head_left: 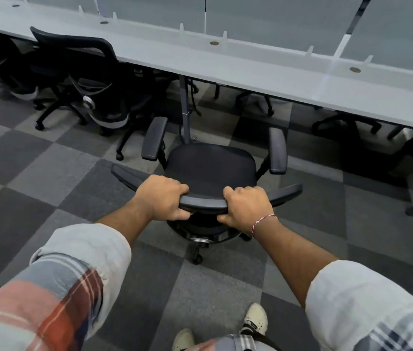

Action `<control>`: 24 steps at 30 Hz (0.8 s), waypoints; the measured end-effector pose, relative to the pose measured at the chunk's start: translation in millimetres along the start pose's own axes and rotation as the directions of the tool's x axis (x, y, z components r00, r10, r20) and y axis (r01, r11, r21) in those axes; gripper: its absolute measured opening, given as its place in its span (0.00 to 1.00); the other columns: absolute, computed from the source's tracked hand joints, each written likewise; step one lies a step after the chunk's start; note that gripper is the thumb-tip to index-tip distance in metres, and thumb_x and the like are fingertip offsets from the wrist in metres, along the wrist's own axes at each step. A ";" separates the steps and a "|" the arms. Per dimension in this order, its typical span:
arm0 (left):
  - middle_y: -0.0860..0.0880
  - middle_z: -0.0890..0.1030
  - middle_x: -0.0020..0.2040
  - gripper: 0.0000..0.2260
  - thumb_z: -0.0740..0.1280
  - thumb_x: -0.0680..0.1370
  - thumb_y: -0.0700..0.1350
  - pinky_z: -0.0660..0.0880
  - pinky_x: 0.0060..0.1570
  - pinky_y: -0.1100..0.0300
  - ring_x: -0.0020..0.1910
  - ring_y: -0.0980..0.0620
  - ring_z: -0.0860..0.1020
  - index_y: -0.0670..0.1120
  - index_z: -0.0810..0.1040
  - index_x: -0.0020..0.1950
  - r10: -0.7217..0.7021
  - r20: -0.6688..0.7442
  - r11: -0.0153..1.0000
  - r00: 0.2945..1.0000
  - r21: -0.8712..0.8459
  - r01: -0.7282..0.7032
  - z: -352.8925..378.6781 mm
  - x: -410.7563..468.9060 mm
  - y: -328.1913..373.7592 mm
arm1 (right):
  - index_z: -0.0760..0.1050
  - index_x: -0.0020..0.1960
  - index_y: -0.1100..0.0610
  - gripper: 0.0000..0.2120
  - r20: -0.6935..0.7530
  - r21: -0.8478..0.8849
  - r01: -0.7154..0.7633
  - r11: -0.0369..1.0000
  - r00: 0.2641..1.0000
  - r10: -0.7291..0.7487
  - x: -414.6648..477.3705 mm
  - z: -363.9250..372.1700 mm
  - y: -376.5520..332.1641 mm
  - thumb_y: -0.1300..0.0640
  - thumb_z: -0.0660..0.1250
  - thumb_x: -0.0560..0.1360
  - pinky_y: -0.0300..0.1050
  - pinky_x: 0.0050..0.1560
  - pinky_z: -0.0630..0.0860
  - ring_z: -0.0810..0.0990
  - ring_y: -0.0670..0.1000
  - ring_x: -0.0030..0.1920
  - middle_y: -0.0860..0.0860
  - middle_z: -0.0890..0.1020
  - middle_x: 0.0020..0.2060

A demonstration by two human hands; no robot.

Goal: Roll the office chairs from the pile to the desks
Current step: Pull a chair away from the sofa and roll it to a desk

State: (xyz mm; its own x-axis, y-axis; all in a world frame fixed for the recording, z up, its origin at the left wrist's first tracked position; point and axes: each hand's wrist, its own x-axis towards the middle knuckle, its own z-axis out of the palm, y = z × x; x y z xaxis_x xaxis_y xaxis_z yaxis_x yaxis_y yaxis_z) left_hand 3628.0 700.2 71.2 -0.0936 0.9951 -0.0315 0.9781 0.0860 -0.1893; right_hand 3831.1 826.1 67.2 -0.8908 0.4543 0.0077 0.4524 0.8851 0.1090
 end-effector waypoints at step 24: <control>0.54 0.78 0.37 0.19 0.63 0.67 0.69 0.67 0.32 0.58 0.36 0.50 0.76 0.54 0.70 0.37 0.074 0.051 0.997 0.996 0.005 -0.074 12.3 94.3 -89.1 | 0.63 0.43 0.52 0.22 -0.063 -0.006 -0.085 0.996 0.994 0.085 97.5 9.4 11.0 0.34 0.65 0.70 0.46 0.34 0.64 0.79 0.56 0.37 0.50 0.77 0.35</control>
State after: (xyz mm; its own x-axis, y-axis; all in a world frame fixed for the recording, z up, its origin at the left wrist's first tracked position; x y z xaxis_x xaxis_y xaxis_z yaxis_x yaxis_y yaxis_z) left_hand 3529.8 785.8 73.0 -0.0303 0.9950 -0.0951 0.9815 0.0116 -0.1910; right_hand 3749.7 881.1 59.8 -0.8502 0.5205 0.0797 0.5265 0.8426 0.1136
